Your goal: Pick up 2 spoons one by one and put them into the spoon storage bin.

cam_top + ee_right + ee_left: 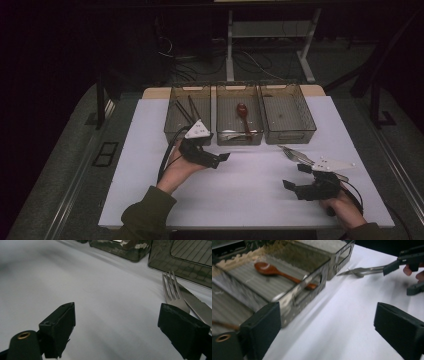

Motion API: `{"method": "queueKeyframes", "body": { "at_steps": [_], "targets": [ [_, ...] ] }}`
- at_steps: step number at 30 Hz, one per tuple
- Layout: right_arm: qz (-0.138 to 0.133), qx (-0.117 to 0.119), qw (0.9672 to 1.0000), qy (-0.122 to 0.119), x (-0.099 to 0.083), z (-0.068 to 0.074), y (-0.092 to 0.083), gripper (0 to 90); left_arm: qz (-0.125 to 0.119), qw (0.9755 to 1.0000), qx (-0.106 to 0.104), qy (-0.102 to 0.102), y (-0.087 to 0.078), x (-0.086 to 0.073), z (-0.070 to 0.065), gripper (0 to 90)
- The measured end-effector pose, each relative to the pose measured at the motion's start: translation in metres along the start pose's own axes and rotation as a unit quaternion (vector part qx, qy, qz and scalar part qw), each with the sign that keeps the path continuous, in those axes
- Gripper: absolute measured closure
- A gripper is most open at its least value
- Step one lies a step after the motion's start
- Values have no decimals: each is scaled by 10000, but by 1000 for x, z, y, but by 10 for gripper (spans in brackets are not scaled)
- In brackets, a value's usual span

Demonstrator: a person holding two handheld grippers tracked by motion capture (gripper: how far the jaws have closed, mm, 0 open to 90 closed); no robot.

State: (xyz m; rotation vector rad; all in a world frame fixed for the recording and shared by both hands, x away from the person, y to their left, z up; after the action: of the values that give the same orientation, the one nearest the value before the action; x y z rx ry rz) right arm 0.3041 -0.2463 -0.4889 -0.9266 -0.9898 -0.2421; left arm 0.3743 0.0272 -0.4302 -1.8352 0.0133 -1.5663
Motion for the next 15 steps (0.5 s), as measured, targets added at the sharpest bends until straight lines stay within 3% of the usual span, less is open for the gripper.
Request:
{"method": "queueKeyframes", "body": {
  "at_steps": [7,10,15],
  "targets": [
    [-6,-1,10000,-11,0,0,0,140,-5,9999,103,-17,-16,-30,-6,0],
    [3,-3,10000,-14,0,0,0,140,-121,9998,149,-22,-25,-40,-8,0],
    [-1,11,10000,-20,0,1,-1,140,-201,9998,45,6,-35,-52,-14,0]
  ]
}}
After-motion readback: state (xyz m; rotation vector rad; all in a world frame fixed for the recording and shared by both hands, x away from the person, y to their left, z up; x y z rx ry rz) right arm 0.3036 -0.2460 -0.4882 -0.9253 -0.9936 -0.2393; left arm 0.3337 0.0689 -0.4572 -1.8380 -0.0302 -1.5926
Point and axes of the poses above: each handheld gripper's, and its own axes: y roughly forward along the jaws, x roughly out of its top, z roughly to its left, the point moved 8 cm from there along y, roughly forward along the jaws, and after that the axes turned 5 degrees about y, right-handed, at the moved point
